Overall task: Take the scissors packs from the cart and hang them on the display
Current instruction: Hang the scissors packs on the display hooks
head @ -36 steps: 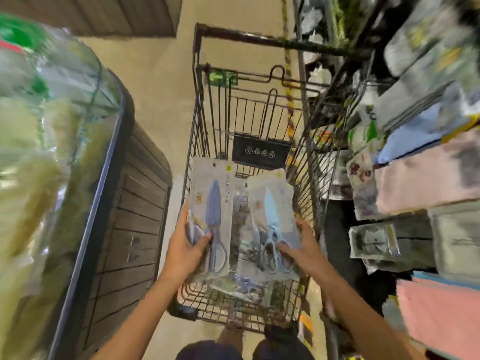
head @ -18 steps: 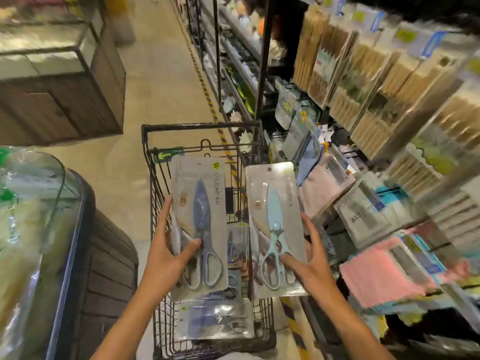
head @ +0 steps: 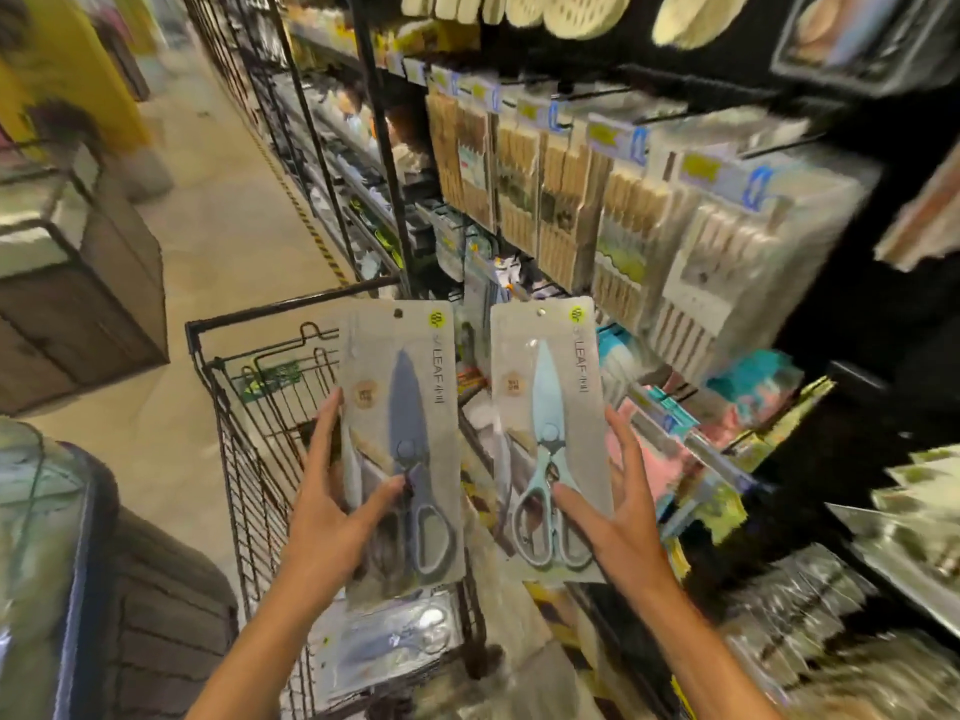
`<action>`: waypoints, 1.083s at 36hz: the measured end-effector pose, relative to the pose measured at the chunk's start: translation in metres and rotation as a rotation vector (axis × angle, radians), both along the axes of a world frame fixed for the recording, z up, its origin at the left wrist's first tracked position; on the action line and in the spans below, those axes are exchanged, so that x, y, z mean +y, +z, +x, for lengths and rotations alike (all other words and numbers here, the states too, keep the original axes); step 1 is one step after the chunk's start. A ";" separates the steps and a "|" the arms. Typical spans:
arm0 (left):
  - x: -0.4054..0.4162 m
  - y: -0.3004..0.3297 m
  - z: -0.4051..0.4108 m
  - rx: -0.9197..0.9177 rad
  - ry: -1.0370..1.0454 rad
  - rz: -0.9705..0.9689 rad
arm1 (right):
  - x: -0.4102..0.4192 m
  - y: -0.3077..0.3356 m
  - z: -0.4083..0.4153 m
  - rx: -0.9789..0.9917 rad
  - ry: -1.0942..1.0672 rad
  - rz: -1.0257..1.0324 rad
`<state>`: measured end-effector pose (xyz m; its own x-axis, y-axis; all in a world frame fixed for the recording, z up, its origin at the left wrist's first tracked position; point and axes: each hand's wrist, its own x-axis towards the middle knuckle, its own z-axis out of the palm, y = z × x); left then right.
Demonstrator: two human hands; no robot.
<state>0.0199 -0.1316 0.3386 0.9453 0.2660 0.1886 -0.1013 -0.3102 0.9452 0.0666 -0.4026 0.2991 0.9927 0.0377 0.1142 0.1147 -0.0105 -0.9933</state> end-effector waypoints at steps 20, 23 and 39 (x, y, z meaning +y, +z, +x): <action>-0.123 0.035 0.000 -0.103 -0.626 -0.048 | -0.110 0.055 -0.178 -0.100 -0.591 -0.009; -0.144 0.034 -0.009 -0.086 -0.717 -0.073 | -0.120 0.058 -0.214 -0.123 -0.693 -0.044; -0.302 0.055 -0.112 -0.137 -1.138 -0.163 | -0.196 0.083 -0.400 -0.145 -1.106 -0.144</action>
<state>-0.0917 -0.4335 0.3940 0.6284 -0.6949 0.3497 -0.3484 0.1505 0.9252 -0.3330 -0.5985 0.3819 0.4661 -0.8334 0.2969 0.0851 -0.2918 -0.9527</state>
